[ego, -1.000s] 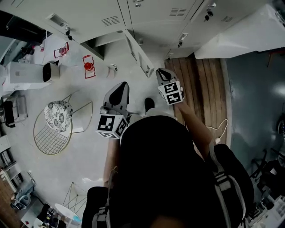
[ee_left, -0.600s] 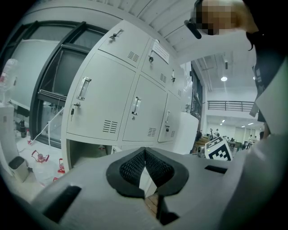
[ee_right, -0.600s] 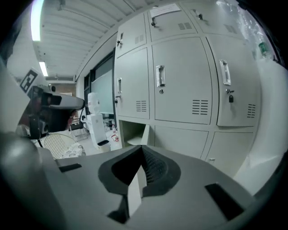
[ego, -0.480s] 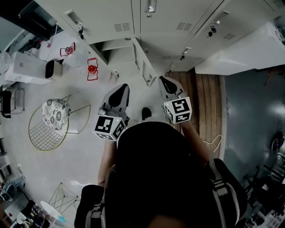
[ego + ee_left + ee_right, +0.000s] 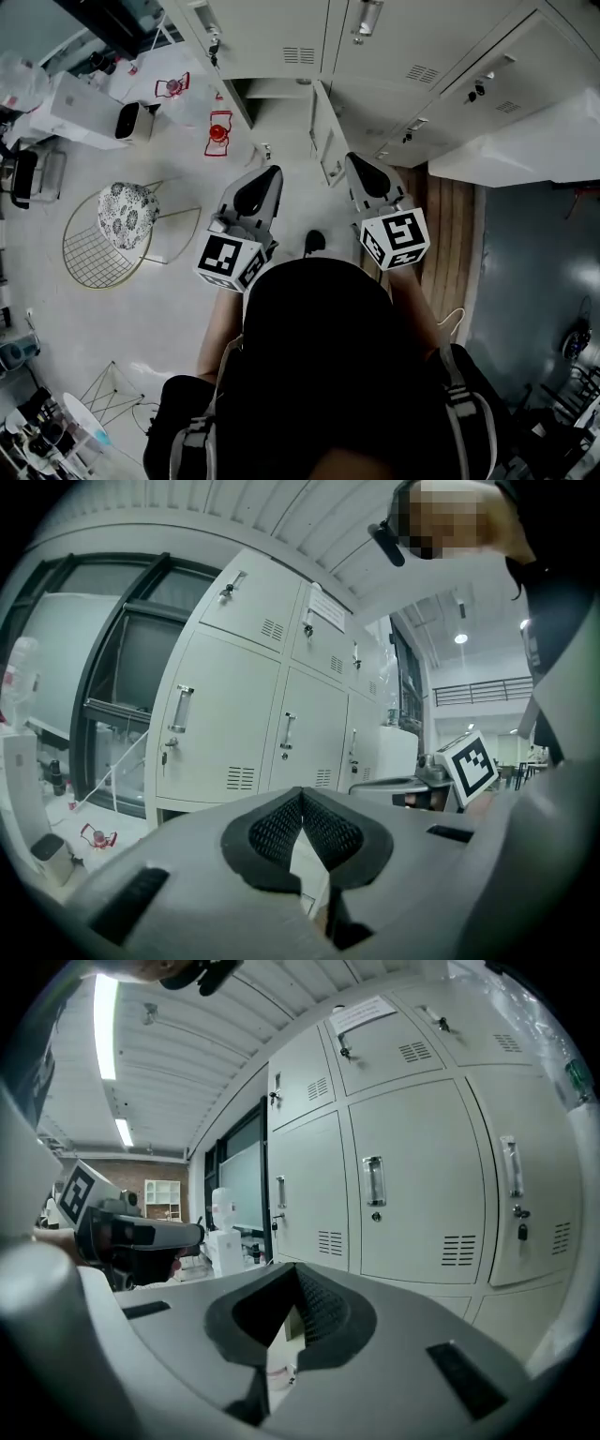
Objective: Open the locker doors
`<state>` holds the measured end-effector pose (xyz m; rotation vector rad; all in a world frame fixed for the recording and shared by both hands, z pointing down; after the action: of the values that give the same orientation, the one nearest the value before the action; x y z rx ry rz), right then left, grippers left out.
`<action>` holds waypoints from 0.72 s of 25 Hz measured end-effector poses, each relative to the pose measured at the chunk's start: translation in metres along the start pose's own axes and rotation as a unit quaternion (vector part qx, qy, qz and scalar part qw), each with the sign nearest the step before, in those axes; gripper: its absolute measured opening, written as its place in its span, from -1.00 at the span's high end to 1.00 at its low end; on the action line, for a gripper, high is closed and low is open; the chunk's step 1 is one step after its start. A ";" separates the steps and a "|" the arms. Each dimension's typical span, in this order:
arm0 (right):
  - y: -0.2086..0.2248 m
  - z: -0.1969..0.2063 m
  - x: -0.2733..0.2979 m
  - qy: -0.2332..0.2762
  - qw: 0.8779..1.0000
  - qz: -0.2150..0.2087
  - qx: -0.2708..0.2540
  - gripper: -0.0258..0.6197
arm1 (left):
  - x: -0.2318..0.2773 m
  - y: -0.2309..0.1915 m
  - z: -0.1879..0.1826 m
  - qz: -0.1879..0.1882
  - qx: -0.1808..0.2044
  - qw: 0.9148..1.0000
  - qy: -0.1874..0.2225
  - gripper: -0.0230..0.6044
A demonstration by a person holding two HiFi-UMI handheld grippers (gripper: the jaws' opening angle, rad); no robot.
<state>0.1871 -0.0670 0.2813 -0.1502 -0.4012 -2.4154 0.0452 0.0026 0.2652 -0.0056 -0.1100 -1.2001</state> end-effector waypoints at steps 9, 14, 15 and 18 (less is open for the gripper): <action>-0.036 -0.028 -0.002 0.028 0.996 -0.076 -0.028 0.91 | -0.010 -0.008 -0.013 -0.020 -0.003 1.000 0.015 0.87; -0.042 -0.033 0.000 0.033 0.995 -0.090 -0.019 0.91 | -0.013 -0.007 -0.013 -0.020 -0.002 1.000 0.013 0.87; -0.042 -0.033 0.000 0.033 0.995 -0.089 -0.016 0.91 | -0.013 -0.007 -0.013 -0.020 -0.002 1.000 0.013 0.87; -0.042 -0.033 0.001 0.032 0.995 -0.091 -0.012 0.91 | -0.013 -0.008 -0.013 -0.024 -0.007 1.000 0.011 0.87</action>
<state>0.1589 -0.0480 0.2405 -0.0487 -0.3709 -2.5966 0.0340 0.0113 0.2502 -0.0014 -0.0830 -1.2494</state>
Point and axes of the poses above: the fingertips, and each gripper's own axes: x forward along the fingers, y to its right, z out of its underside, the point moved 3 cm from there along -x, backward along the fingers, and after that the axes turned 12 degrees about x, right-handed, at the moved point
